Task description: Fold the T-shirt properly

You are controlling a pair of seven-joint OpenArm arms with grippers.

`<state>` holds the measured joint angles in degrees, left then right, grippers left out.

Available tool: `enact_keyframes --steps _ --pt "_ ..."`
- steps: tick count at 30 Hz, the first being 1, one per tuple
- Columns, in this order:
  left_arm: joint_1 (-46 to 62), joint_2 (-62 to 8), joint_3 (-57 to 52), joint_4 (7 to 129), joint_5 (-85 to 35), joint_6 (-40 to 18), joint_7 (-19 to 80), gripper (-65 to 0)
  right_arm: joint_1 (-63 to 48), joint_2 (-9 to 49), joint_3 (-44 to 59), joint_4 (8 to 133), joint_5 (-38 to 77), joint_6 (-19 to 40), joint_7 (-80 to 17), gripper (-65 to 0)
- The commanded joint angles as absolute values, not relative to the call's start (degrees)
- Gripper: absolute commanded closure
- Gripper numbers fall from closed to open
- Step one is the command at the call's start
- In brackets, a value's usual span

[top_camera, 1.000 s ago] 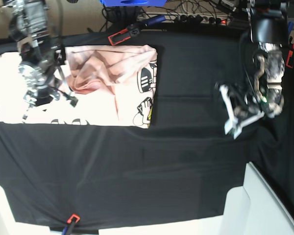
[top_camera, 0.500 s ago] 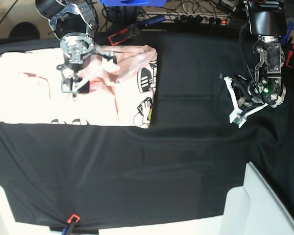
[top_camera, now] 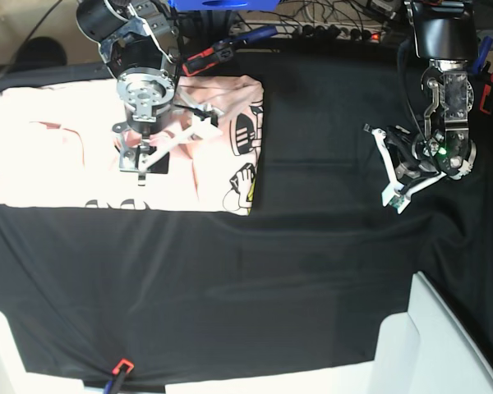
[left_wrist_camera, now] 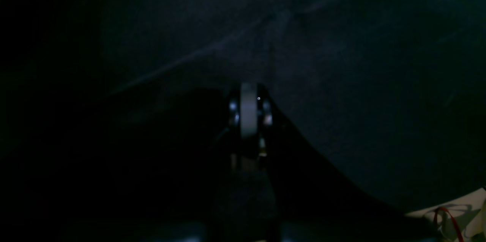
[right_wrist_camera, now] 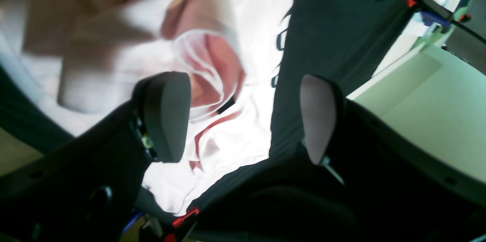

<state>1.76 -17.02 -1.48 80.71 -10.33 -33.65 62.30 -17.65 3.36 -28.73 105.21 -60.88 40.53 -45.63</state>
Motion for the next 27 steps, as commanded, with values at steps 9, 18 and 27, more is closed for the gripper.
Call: enact_keyframes --steps 9,18,27 --pt "0.92 -17.71 -1.71 81.45 -10.42 -33.71 61.93 0.0 -16.48 2.42 -28.79 102.46 -60.09 40.00 -45.58 -43.2" --pt "1.01 -17.71 -1.71 81.45 -10.42 -33.71 61.93 0.0 -13.58 2.51 -28.53 102.29 -55.43 40.00 -45.76 -43.2" --pt "1.01 -17.71 -1.71 81.36 -10.24 -33.71 61.93 0.0 -11.91 2.51 -28.35 98.33 -53.49 40.00 -45.58 -43.2"
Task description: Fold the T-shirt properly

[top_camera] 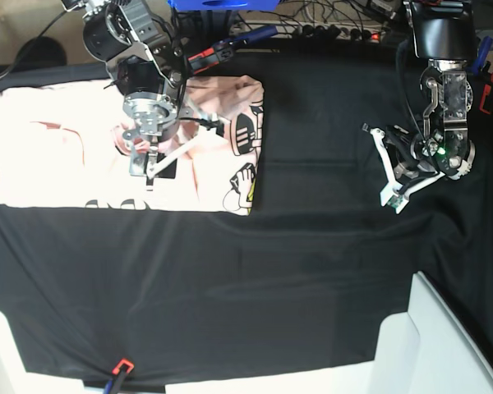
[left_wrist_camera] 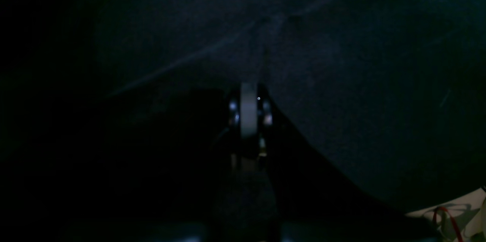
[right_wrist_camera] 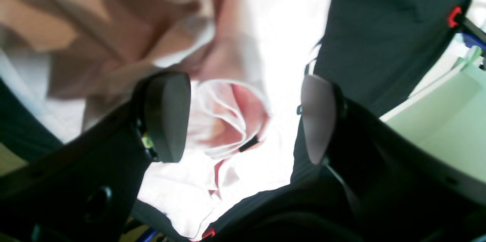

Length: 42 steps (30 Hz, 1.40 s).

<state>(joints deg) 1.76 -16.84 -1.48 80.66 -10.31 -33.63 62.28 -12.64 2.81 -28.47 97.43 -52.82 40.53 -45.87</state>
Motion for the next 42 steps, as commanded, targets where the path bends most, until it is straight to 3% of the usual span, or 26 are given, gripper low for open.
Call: enact_keyframes --steps 1,7,18,23,42 --pt "1.01 -17.71 -1.71 81.36 -10.24 -33.71 61.93 0.0 -11.82 2.51 -28.35 98.15 -53.49 40.00 -45.58 -43.2" --pt "1.01 -17.71 -1.71 81.36 -10.42 -33.71 61.93 0.0 -10.59 2.68 -28.26 96.84 -53.49 40.00 -45.58 -42.4" --pt "1.01 -17.71 -1.71 81.36 -10.24 -33.71 61.93 0.0 -9.10 2.68 -28.18 93.49 -53.49 40.00 -45.58 -17.4" --pt "1.01 -17.71 -1.71 81.36 -10.24 -33.71 61.93 0.0 -8.84 2.77 -26.86 92.53 -53.49 40.00 -45.58 -2.2" --pt "1.10 -17.71 -1.71 81.36 -10.24 -33.71 61.93 0.0 -0.92 4.53 -23.69 87.69 -53.41 40.00 -45.49 -1.0"
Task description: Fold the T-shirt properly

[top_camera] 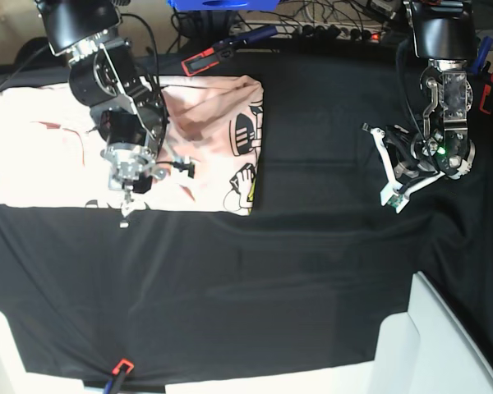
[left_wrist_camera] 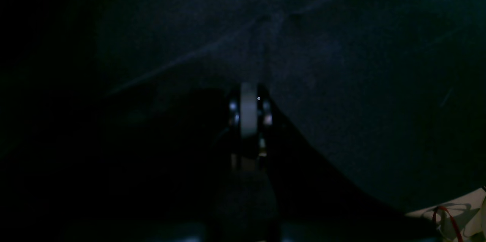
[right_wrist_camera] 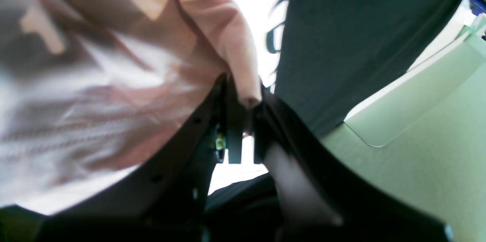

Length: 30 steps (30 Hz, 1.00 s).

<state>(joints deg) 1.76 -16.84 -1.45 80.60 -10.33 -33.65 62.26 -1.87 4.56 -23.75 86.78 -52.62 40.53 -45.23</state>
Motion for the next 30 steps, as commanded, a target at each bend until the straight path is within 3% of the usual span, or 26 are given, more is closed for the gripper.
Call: enact_keyframes --steps 1,30 --pt "1.10 -17.71 -1.71 81.36 -10.24 -33.71 61.93 0.0 -0.66 4.53 -23.69 87.52 -53.41 40.00 -45.49 -1.0" --pt "0.84 -17.71 -1.71 81.36 -10.15 -33.63 62.11 0.0 2.24 7.08 -16.48 84.35 -47.52 40.00 -42.15 -1.7"
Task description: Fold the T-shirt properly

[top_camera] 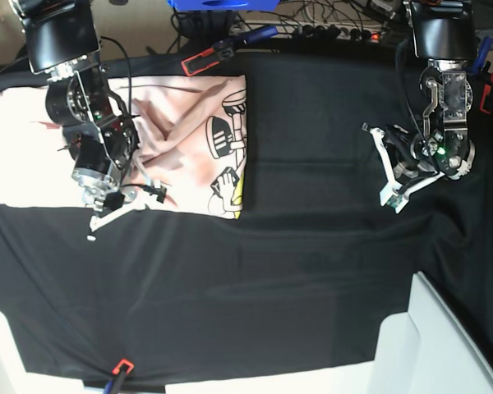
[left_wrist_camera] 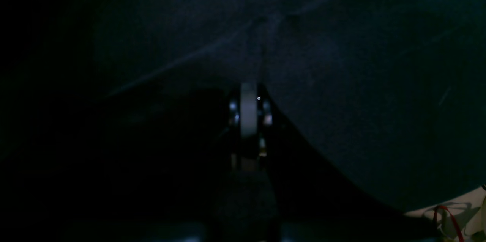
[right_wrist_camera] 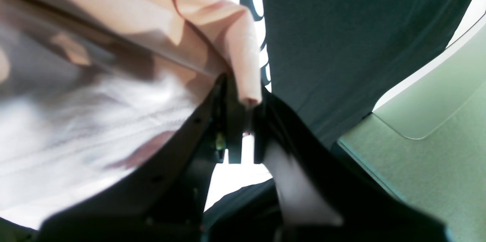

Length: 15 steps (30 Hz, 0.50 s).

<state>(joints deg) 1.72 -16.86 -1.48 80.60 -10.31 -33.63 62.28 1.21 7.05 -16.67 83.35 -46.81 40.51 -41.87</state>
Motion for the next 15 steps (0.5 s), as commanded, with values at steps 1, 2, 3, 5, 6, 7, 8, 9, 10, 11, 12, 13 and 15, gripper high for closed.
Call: enact_keyframes --steps 1,2,3,5,6,7,8,9,10,11,12,13,15 --pt "0.84 -17.71 -1.71 81.36 -10.15 -33.63 62.11 0.0 2.24 6.99 -16.48 84.44 -47.52 40.00 -42.33 -1.7" --pt "0.75 -17.71 -1.71 81.36 -10.15 -33.63 62.11 0.0 2.24 6.99 -16.40 84.53 -47.52 40.00 -42.33 -1.9" --pt "0.75 -17.71 -1.71 81.36 -10.15 -33.63 62.11 0.0 2.24 6.99 -16.40 84.53 -47.52 40.00 -42.42 -2.8" --pt "0.75 -17.71 -1.71 81.36 -10.15 -33.63 62.11 0.0 2.24 6.99 -16.40 84.62 -47.60 40.00 -42.42 -9.0" --pt "0.75 -17.71 -1.71 81.36 -10.15 -33.63 62.11 0.0 2.24 6.99 -16.40 84.62 -47.60 40.00 -42.51 -14.8" --pt "0.75 -17.71 -1.63 81.36 -10.15 -33.63 62.11 0.0 2.24 6.99 -16.31 84.62 -47.60 40.00 -42.51 -20.7" --pt "0.75 -17.71 -1.63 81.36 -10.15 -33.63 62.11 0.0 2.24 6.99 -16.31 84.62 -47.60 40.00 -42.51 -29.3" --pt "0.75 -17.71 -1.63 81.36 -10.15 -33.63 62.11 0.0 2.33 6.99 -16.31 84.62 -47.60 40.00 -42.51 -37.3" --pt "0.75 -17.71 -1.63 81.36 -10.15 -33.63 62.11 0.0 2.33 6.99 -16.31 84.62 -47.60 40.00 -42.51 -44.4" --pt "0.75 -17.71 -1.54 81.36 -10.15 -33.63 62.11 0.0 2.42 6.99 -16.31 84.70 -47.69 40.00 -42.42 -49.3" --pt "0.75 -17.71 -1.54 81.36 -10.15 -33.63 62.11 0.0 2.77 6.99 -16.31 84.70 -47.69 40.00 -42.42 -51.8" --pt "0.75 -17.71 -1.54 81.36 -10.15 -33.63 62.11 0.0 3.12 6.99 -16.31 84.70 -47.69 40.00 -42.42 -51.9" --pt "0.84 -17.63 -1.63 81.36 -10.15 -33.63 62.11 0.0 3.65 6.99 -15.87 84.53 -47.34 40.00 -42.42 -51.9"
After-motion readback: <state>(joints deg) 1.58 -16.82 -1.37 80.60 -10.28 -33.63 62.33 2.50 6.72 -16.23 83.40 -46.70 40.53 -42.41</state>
